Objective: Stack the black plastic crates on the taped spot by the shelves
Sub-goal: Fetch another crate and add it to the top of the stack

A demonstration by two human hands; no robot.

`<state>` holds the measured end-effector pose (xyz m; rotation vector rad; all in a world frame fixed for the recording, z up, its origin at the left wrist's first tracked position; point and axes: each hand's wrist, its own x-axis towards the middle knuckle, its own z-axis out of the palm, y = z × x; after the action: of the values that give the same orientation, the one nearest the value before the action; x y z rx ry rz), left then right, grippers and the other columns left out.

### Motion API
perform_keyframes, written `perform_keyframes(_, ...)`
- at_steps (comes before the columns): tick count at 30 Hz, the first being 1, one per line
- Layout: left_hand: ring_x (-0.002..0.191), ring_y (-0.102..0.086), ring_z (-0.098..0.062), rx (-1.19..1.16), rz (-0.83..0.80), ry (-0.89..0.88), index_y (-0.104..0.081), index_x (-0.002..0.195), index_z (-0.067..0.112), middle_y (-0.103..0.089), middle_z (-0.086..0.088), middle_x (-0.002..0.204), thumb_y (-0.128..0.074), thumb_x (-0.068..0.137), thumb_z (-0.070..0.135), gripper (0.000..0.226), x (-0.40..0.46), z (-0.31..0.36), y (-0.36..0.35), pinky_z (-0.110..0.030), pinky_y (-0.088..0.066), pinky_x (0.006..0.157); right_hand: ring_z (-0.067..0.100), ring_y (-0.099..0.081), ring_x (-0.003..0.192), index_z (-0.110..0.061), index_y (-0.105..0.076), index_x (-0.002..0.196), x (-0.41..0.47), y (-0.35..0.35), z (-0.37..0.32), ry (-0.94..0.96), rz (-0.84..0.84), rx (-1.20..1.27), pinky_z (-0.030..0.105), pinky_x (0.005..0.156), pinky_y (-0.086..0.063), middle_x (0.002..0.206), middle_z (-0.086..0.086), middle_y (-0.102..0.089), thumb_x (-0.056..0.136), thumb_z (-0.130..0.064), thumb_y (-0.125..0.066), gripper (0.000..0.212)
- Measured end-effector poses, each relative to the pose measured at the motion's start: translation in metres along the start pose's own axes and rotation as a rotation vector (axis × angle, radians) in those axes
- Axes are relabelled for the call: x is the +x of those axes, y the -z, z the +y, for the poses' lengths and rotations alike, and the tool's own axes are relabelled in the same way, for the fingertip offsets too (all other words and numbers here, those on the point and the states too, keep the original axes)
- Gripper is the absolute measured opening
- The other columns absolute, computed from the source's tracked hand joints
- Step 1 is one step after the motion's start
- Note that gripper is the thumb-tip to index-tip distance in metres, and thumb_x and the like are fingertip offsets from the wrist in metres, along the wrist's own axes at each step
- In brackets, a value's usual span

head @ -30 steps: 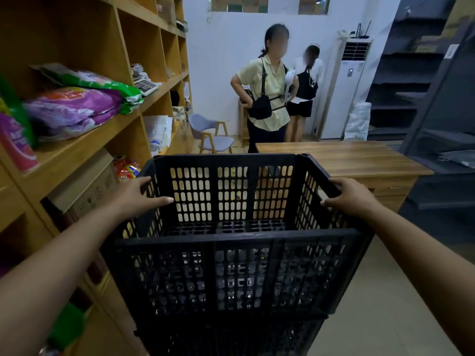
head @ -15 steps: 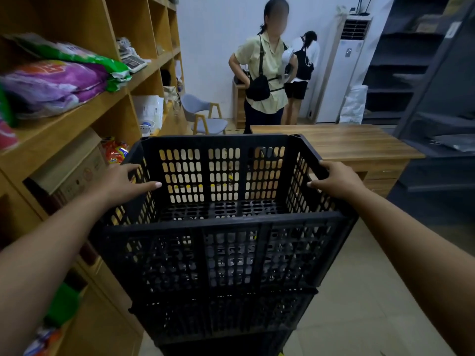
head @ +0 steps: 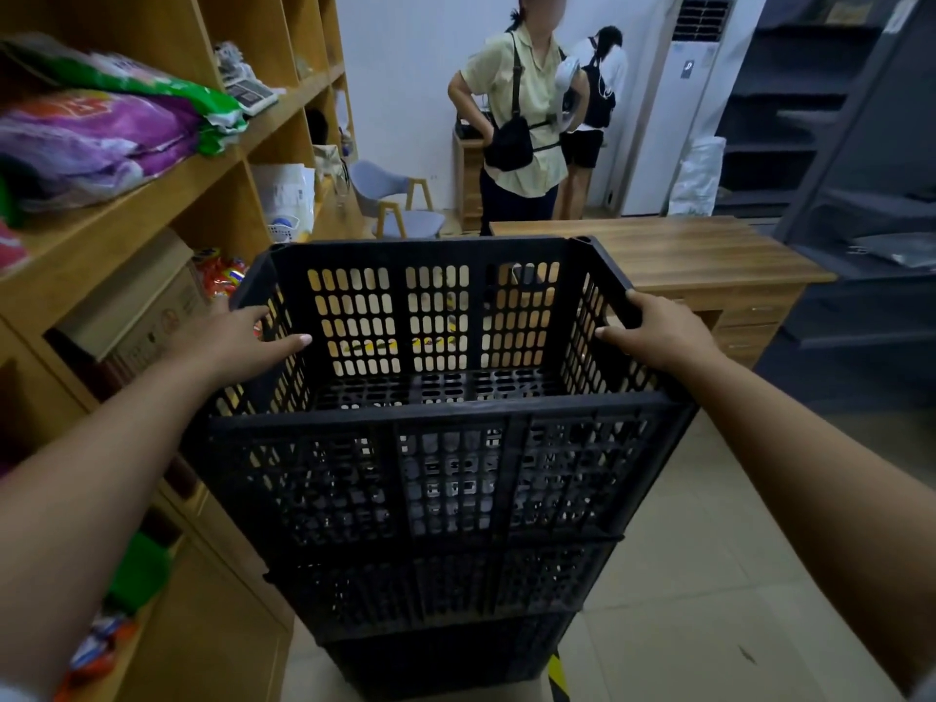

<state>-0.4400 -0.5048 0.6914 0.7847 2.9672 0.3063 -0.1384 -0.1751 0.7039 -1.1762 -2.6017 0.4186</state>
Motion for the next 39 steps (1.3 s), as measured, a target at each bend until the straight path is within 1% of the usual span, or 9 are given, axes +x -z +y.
perform_keyframes(4,0.144,-0.007,-0.041,0.007,-0.057,0.004,-0.031,0.146,0.032,-0.003,-0.01,0.16,-0.036,0.074,0.082,0.088,-0.022,0.013,0.005,-0.06,-0.019,0.111,0.033,-0.044,0.127,-0.022,-0.032,0.146,-0.011,0.0,0.0,0.071,0.009,-0.081,0.044,0.093,-0.045,0.149,0.014,-0.035,0.085,-0.058,-0.054,0.074)
perform_keyframes(6,0.145,0.003,-0.039,0.065,-0.118,-0.031,-0.033,0.144,0.037,-0.001,-0.008,0.161,-0.032,0.074,0.084,0.084,-0.035,0.014,0.003,-0.059,-0.011,0.113,0.035,-0.025,0.141,-0.028,-0.032,0.146,-0.022,-0.004,-0.002,0.127,-0.042,-0.129,0.05,0.107,-0.033,0.156,0.011,-0.024,0.084,-0.066,-0.048,0.075)
perform_keyframes(9,0.145,0.009,-0.037,0.14,-0.12,-0.082,-0.035,0.143,0.04,-0.001,-0.009,0.16,-0.029,0.073,0.084,0.083,-0.048,0.011,0.001,-0.056,-0.006,0.114,0.036,-0.009,0.145,-0.033,-0.036,0.144,-0.031,-0.008,-0.003,0.11,-0.109,-0.176,0.053,0.112,-0.022,0.159,0.008,-0.016,0.082,-0.072,-0.043,0.074)
perform_keyframes(15,0.145,0.011,-0.035,0.07,-0.122,-0.101,-0.041,0.137,0.046,-0.004,-0.005,0.161,-0.028,0.07,0.086,0.08,-0.057,0.009,0.001,-0.057,-0.001,0.114,0.038,-0.004,0.145,-0.036,-0.041,0.141,-0.025,-0.01,-0.001,0.114,-0.129,-0.143,0.055,0.114,-0.017,0.159,0.006,-0.017,0.077,-0.078,-0.04,0.077)
perform_keyframes(19,0.146,0.01,-0.033,0.021,-0.109,-0.103,-0.044,0.136,0.045,-0.007,-0.004,0.161,-0.026,0.07,0.085,0.079,-0.062,0.009,0.003,-0.056,-0.001,0.114,0.036,0.001,0.145,-0.041,-0.044,0.138,-0.032,-0.005,0.007,0.168,-0.166,-0.061,0.056,0.115,-0.013,0.158,0.002,-0.017,0.068,-0.087,-0.032,0.085)
perform_keyframes(22,0.145,0.011,-0.033,0.053,-0.135,-0.085,-0.044,0.136,0.044,-0.008,-0.003,0.161,-0.027,0.07,0.084,0.078,-0.059,0.01,0.003,-0.057,0.0,0.113,0.035,0.005,0.145,-0.046,-0.043,0.136,-0.039,-0.008,0.009,0.222,-0.185,-0.125,0.056,0.114,-0.011,0.159,0.0,-0.015,0.061,-0.096,-0.02,0.093)
perform_keyframes(29,0.146,0.008,-0.034,0.12,-0.129,-0.068,-0.042,0.137,0.044,-0.007,-0.006,0.16,-0.021,0.067,0.089,0.086,-0.057,0.01,0.001,-0.057,-0.003,0.114,0.036,0.002,0.145,-0.041,-0.041,0.14,-0.045,-0.008,0.001,0.211,-0.168,-0.226,0.054,0.115,-0.01,0.159,0.006,-0.016,0.069,-0.09,-0.013,0.09)
perform_keyframes(35,0.146,0.007,-0.033,0.098,-0.134,-0.056,-0.042,0.136,0.048,-0.009,-0.006,0.16,-0.009,0.045,0.099,0.109,-0.065,0.009,0.001,-0.056,-0.006,0.115,0.036,0.003,0.145,-0.041,-0.045,0.137,-0.043,-0.005,0.004,0.226,-0.199,-0.24,0.052,0.114,-0.008,0.158,0.006,-0.02,0.075,-0.085,-0.017,0.082)
perform_keyframes(39,0.145,0.011,-0.034,0.104,-0.15,-0.051,-0.041,0.135,0.049,-0.008,-0.006,0.16,-0.009,0.055,0.097,0.099,-0.074,0.015,-0.002,-0.056,0.001,0.114,0.036,0.002,0.145,-0.04,-0.047,0.136,-0.043,-0.005,0.004,0.226,-0.198,-0.251,0.052,0.114,-0.01,0.156,0.007,-0.025,0.075,-0.085,-0.017,0.081)
